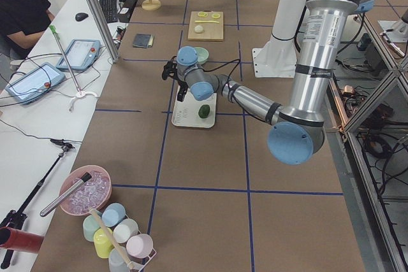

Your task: Put spoon and bun in bowl

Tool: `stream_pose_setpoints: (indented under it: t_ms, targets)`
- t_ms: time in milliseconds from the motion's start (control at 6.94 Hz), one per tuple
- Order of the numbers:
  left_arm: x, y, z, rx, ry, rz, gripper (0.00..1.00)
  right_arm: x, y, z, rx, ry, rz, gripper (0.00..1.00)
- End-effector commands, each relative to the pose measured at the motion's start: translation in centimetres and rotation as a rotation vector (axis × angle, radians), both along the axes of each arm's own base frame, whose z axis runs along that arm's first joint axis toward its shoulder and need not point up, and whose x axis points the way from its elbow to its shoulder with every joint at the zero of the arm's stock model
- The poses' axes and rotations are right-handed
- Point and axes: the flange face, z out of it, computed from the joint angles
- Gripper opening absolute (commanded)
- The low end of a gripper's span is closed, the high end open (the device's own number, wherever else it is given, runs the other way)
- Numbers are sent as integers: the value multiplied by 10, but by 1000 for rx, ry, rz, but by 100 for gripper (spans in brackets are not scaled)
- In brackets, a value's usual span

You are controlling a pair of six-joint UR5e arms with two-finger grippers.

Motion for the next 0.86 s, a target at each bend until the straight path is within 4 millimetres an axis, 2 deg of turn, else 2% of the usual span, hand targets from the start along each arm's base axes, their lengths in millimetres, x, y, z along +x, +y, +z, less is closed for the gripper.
stream_pose_setpoints:
  t_ms: [0, 144, 432, 577, 721]
  targets:
    - [87, 12, -41, -21, -120, -9, 94, -1, 1, 0, 1, -3, -2, 100]
    - [99, 7, -30, -27, -143, 0, 90, -7, 2, 0, 8, -1, -17, 100]
    - [118, -4, -27, -34, -156, 8, 89, -11, 4, 4, 8, -4, -25, 100]
    - [138, 8, -23, -39, -166, 42, 89, -12, 3, 12, -7, 0, -25, 100]
    - [143, 8, -18, -41, -171, 48, 87, -11, 3, 13, -8, 0, -25, 100]
